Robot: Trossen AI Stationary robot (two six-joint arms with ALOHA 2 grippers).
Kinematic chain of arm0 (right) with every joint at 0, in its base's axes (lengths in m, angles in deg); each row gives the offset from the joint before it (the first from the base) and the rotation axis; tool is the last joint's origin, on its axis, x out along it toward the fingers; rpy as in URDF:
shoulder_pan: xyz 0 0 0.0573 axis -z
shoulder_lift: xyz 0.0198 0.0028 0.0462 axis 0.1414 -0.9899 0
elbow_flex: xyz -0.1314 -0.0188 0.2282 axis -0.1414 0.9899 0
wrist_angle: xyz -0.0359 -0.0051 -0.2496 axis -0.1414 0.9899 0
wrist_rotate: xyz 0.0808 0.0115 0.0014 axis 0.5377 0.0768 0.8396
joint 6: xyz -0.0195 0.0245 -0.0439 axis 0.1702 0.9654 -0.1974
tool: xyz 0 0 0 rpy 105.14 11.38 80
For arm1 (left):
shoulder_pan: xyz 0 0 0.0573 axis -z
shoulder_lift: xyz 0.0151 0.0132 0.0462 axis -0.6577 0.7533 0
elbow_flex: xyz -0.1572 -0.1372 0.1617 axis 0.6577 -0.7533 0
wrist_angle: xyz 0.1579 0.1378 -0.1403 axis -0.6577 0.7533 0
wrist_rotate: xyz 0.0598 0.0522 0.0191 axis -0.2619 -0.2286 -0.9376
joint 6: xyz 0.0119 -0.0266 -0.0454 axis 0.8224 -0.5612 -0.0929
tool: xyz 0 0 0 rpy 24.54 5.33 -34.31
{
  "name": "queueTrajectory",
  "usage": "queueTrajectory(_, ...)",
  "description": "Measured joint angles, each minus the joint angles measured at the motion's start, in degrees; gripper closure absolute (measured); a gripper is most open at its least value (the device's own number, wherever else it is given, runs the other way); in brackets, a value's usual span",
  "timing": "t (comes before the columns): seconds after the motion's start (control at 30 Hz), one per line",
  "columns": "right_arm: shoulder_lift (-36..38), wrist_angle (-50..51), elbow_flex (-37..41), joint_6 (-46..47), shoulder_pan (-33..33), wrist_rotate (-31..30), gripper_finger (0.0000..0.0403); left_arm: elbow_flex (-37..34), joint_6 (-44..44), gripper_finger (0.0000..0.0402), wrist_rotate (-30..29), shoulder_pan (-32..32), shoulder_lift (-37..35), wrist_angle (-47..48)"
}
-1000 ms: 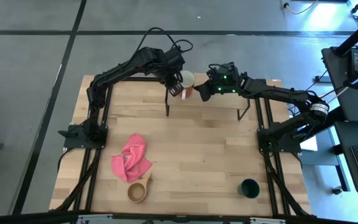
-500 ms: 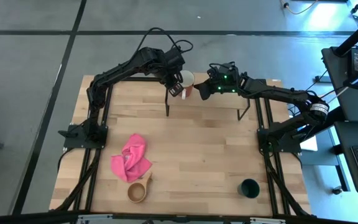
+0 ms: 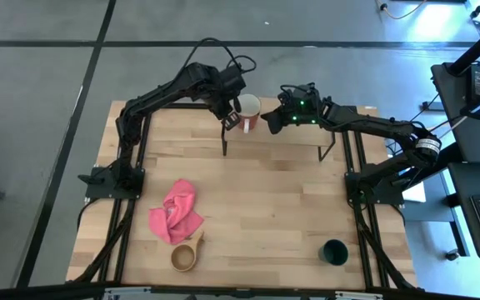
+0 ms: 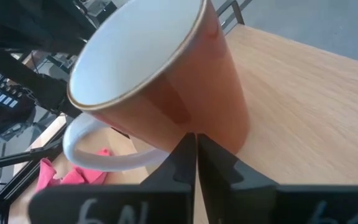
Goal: Stack small to large cups/mugs on shelf
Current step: Put the blue mug on the shelf
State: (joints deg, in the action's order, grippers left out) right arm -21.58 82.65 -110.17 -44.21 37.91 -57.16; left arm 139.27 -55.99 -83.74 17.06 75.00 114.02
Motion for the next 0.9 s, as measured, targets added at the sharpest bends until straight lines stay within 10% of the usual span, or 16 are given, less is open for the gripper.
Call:
queueTrajectory(0.43,3.6,1.8,0.0,-9.1,-4.4,15.5,0.0382,0.0,-5.6,0.0347,-5.3,10.5,-11.6,-4.0)
queueTrajectory(0.9,13.7,8.1,0.0,-17.1,-12.9,7.1,0.0382,0.0,-9.0,0.0347,-14.8,23.6,-13.5,-3.4)
